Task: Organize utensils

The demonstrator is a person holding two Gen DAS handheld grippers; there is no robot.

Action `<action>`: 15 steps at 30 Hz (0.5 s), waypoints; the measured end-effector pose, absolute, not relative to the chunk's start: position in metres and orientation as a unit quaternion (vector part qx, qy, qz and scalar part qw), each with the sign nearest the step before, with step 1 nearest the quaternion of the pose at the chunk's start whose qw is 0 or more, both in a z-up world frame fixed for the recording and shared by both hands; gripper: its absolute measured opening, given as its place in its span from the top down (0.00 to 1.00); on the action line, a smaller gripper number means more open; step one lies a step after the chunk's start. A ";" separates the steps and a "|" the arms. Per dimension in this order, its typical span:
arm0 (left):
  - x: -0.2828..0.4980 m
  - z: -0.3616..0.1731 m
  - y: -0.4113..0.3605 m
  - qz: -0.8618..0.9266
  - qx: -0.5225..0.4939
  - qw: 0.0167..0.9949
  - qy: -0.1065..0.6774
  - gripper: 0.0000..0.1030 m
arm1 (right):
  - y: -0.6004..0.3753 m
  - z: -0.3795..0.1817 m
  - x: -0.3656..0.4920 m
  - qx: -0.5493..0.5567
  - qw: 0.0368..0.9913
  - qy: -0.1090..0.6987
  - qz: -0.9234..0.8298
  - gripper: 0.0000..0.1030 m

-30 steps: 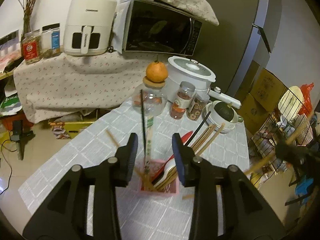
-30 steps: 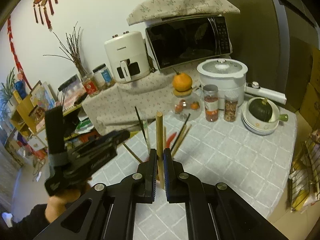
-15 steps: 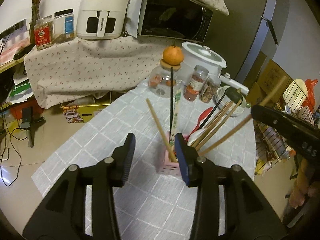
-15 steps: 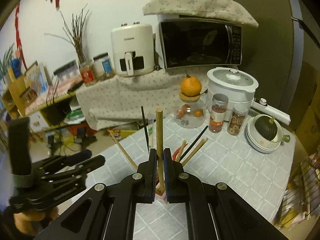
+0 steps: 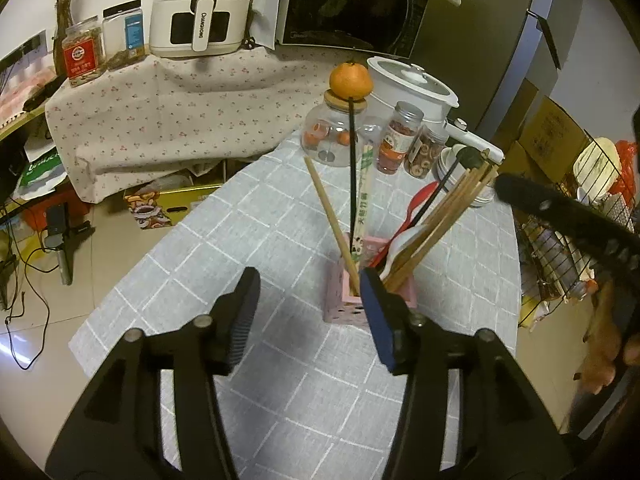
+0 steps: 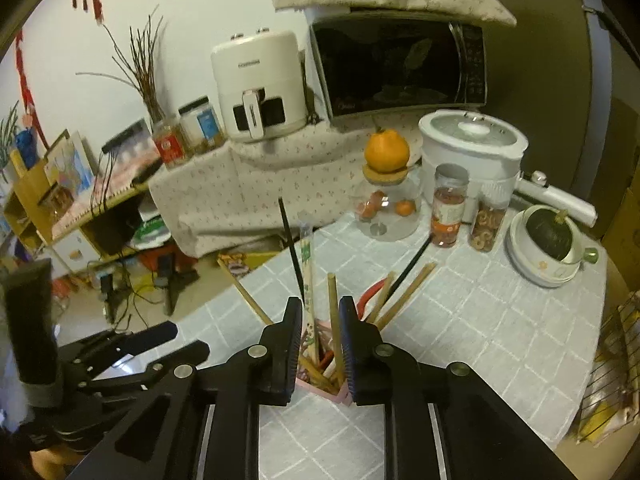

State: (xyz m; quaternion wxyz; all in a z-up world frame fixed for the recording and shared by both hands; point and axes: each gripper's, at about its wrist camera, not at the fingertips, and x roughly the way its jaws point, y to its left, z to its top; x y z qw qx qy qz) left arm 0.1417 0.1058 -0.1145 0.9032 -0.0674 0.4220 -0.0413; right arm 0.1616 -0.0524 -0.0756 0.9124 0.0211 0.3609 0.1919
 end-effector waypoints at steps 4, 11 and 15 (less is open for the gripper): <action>0.134 -0.107 0.100 -0.046 -0.070 0.902 0.424 0.40 | -0.071 -0.056 0.142 0.030 0.922 0.341 0.181 0.57; 0.112 -0.084 0.079 -0.043 -0.063 0.902 0.425 0.20 | -0.108 -0.033 0.101 0.004 0.938 0.324 0.126 0.24; 0.092 -0.066 0.061 -0.013 -0.023 0.910 0.414 0.07 | -0.131 -0.023 0.077 0.000 0.941 0.324 0.094 0.13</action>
